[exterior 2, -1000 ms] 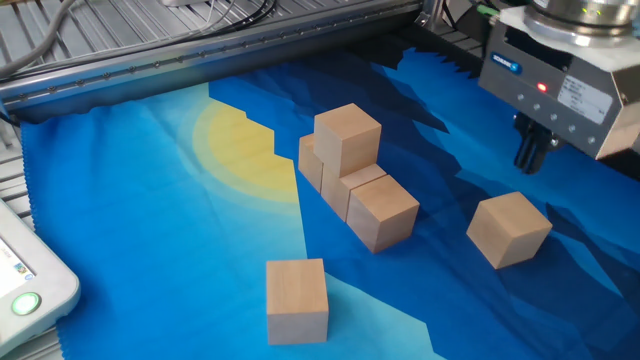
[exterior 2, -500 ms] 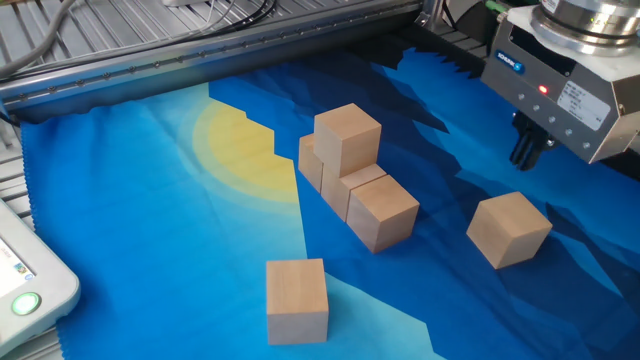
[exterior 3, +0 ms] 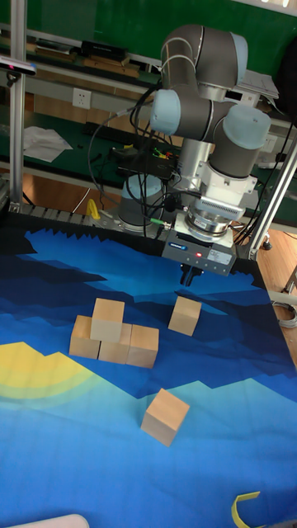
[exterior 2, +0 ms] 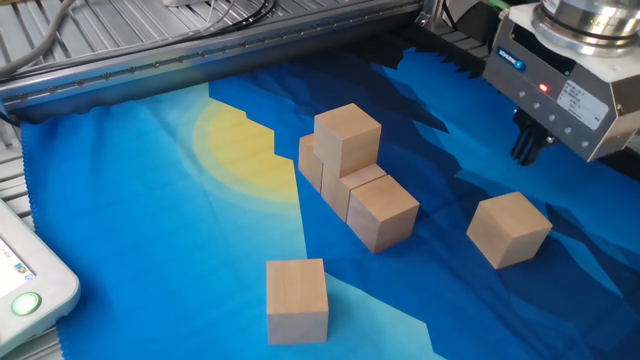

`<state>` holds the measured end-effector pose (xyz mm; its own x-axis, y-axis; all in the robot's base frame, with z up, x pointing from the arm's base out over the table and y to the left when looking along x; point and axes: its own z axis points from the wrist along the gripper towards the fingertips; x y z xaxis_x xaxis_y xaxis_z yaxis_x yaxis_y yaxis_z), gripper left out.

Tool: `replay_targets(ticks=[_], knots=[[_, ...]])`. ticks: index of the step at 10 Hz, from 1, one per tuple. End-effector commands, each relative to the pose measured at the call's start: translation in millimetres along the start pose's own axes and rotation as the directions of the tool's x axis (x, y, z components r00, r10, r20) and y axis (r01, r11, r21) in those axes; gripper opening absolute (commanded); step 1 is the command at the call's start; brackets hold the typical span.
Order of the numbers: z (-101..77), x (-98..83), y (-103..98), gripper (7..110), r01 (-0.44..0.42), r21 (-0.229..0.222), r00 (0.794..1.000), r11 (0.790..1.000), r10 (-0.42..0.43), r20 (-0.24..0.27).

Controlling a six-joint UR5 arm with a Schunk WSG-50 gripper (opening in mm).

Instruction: Stack the blocks into a pyramid shape

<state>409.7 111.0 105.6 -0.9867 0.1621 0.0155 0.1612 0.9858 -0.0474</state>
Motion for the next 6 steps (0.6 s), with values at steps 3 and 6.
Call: replay_targets(ticks=[3,6], knots=[[-0.2,-34.9,13.1,7,0.065,-0.033,0.998,0.997,-0.065,0.016],[-0.6,-34.2,28.3,7,0.007,-0.100,0.999,0.995,-0.003,0.039]])
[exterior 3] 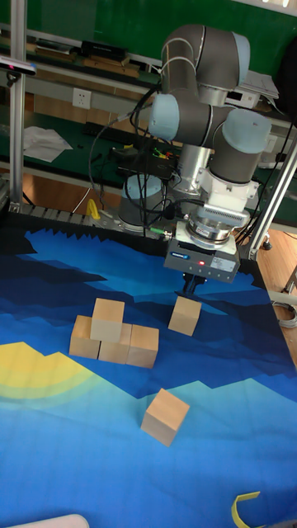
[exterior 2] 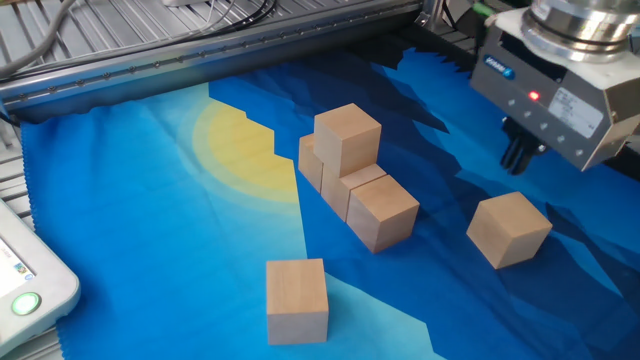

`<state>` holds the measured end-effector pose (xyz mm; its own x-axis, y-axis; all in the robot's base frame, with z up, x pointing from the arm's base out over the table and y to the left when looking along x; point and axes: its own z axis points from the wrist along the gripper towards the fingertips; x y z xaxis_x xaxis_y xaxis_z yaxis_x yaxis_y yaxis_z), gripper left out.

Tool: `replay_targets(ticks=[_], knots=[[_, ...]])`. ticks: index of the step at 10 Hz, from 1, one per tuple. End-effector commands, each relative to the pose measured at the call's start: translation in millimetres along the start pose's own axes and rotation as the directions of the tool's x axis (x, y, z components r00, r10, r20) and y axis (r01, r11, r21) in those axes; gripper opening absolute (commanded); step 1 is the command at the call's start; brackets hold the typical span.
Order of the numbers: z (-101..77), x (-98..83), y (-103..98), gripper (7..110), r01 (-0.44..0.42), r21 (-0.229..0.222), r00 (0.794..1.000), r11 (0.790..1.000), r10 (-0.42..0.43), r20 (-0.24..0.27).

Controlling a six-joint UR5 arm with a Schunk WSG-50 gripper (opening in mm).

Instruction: Stack the blocks into a pyramid shape

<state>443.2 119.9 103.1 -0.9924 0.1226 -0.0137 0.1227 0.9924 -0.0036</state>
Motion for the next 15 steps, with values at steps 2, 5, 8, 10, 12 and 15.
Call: replay_targets(ticks=[2,5,8,10,12,15], knots=[[10.6,31.1,21.9,7,-0.074,-0.100,0.997,0.992,0.073,-0.013],[30.5,43.5,26.4,7,-0.188,-0.171,0.982,0.967,0.182,-0.047],[27.5,26.3,21.7,7,-0.242,-0.140,0.970,0.960,0.238,-0.044],[23.4,11.3,29.0,7,-0.231,-0.150,0.973,0.961,0.232,-0.013],[21.4,6.6,27.2,22,-0.214,-0.145,0.977,0.966,0.212,-0.028],[34.5,1.9,16.7,66,-0.210,-0.118,0.977,0.971,0.206,-0.046]])
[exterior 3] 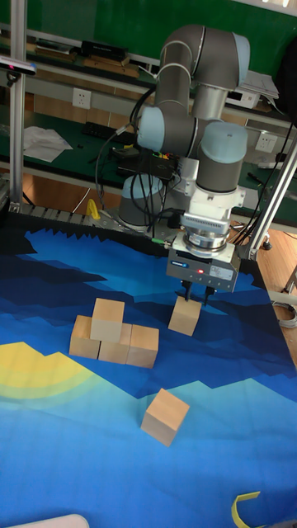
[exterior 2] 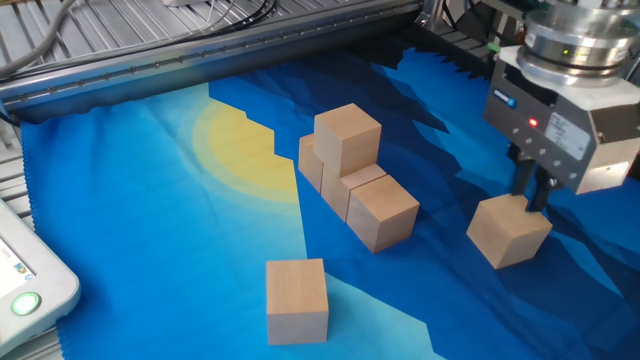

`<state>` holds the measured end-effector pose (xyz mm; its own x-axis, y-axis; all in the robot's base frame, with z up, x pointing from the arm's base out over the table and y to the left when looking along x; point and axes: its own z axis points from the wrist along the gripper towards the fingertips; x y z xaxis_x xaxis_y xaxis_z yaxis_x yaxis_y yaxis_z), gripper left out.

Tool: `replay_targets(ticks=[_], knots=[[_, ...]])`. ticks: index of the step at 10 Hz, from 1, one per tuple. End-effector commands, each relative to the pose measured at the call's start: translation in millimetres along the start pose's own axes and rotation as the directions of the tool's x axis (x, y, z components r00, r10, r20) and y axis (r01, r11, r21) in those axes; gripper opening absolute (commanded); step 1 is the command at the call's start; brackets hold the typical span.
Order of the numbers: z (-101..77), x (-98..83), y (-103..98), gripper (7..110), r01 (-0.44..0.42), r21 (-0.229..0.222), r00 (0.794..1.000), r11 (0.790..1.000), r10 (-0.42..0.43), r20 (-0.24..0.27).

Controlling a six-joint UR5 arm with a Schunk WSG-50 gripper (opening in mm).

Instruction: Stack the blocks into a pyramid shape

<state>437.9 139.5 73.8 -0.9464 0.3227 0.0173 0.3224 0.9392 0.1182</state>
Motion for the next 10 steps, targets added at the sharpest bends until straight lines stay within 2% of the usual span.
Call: replay_targets(ticks=[1,2,3,5,7,10], knots=[[9.3,-7.6,-4.4,66,-0.001,0.002,1.000,1.000,0.001,-0.020],[11.3,-8.6,-8.9,66,-0.013,0.016,1.000,1.000,0.013,-0.020],[14.9,-9.3,-12.1,88,-0.025,0.029,0.999,0.999,0.026,-0.023],[28.0,-7.6,-7.7,88,-0.028,0.031,0.999,0.999,0.028,-0.019],[33.1,-8.3,-13.2,88,-0.037,0.053,0.999,0.998,0.038,-0.017],[42.6,6.9,-10.7,88,-0.031,0.064,0.999,0.997,0.032,-0.021]])
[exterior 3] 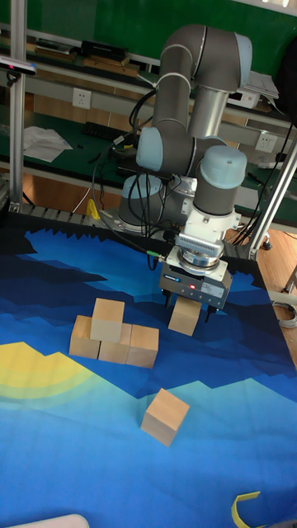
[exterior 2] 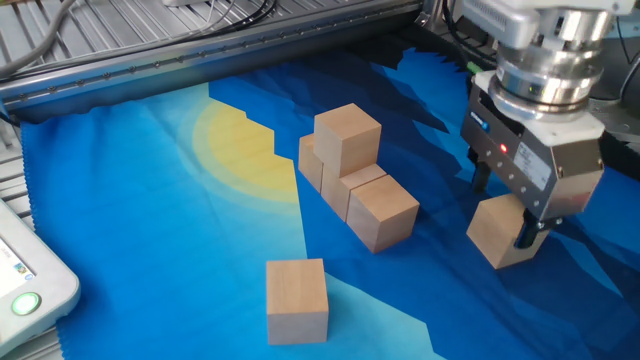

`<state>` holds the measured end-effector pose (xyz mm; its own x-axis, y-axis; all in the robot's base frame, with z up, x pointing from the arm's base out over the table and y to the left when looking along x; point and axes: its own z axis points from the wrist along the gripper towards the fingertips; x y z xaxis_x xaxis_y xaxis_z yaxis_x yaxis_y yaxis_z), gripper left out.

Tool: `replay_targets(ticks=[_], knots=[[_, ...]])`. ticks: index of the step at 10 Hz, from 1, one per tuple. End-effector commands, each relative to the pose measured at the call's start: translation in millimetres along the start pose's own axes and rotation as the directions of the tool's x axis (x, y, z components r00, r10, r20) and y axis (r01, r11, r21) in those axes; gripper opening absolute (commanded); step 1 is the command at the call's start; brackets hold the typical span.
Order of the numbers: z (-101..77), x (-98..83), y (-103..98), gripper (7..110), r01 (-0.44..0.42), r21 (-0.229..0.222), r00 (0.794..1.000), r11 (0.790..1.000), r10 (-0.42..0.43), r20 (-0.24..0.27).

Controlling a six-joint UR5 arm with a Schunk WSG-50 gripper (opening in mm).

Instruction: Stack the blocks into a pyramid shape

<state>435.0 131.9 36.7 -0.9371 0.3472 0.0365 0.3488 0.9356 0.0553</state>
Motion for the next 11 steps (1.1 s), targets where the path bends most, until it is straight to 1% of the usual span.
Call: replay_targets(ticks=[1,3,4,7,9,10,11], knots=[[8.9,10.0,5.8,88,0.001,-0.008,1.000,1.000,-0.001,-0.001],[10.1,14.8,5.0,88,-0.016,-0.002,1.000,1.000,0.016,-0.013],[10.9,15.9,5.5,66,-0.019,-0.004,1.000,1.000,0.019,-0.017],[12.4,17.6,5.8,66,-0.040,-0.003,0.999,0.999,0.040,-0.020],[13.4,20.0,7.7,66,-0.039,-0.008,0.999,0.999,0.039,-0.022],[14.2,21.1,9.9,44,-0.036,-0.015,0.999,0.999,0.035,-0.022],[14.3,21.5,8.1,44,-0.031,-0.010,0.999,0.999,0.031,-0.025]])
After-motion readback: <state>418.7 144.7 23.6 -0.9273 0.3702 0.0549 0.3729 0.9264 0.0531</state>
